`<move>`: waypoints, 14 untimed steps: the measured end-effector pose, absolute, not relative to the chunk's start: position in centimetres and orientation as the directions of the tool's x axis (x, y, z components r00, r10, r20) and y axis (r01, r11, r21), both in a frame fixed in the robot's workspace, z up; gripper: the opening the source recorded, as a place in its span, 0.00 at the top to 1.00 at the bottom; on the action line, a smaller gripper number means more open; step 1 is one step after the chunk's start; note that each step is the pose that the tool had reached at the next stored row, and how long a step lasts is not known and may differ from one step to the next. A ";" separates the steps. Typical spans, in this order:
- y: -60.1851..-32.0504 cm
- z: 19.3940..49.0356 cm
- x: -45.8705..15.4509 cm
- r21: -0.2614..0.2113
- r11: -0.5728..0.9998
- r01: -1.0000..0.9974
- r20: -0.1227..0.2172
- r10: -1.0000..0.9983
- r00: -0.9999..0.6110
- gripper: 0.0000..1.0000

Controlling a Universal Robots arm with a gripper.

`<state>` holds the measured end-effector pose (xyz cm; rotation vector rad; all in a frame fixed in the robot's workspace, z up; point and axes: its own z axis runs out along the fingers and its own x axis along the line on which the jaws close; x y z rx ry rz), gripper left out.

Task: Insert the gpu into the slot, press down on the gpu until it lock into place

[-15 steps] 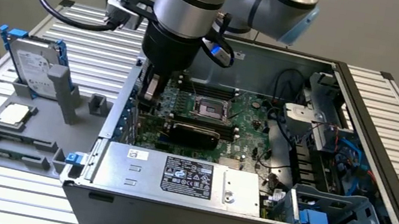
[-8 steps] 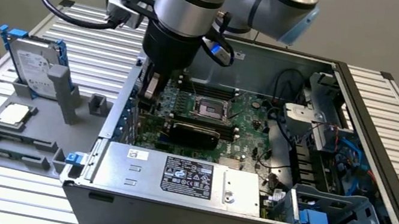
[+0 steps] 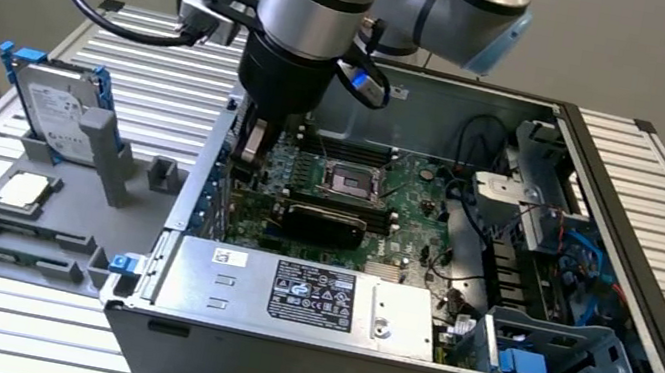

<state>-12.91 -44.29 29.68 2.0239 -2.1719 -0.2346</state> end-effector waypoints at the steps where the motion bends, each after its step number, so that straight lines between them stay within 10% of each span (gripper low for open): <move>1: -44.3 29.7 -12.9 0.225 0.070 -0.972 0.012 -0.998 -0.069 0.89; 14: -44.0 29.7 -13.3 0.225 0.071 -0.972 0.013 -0.997 -0.070 0.89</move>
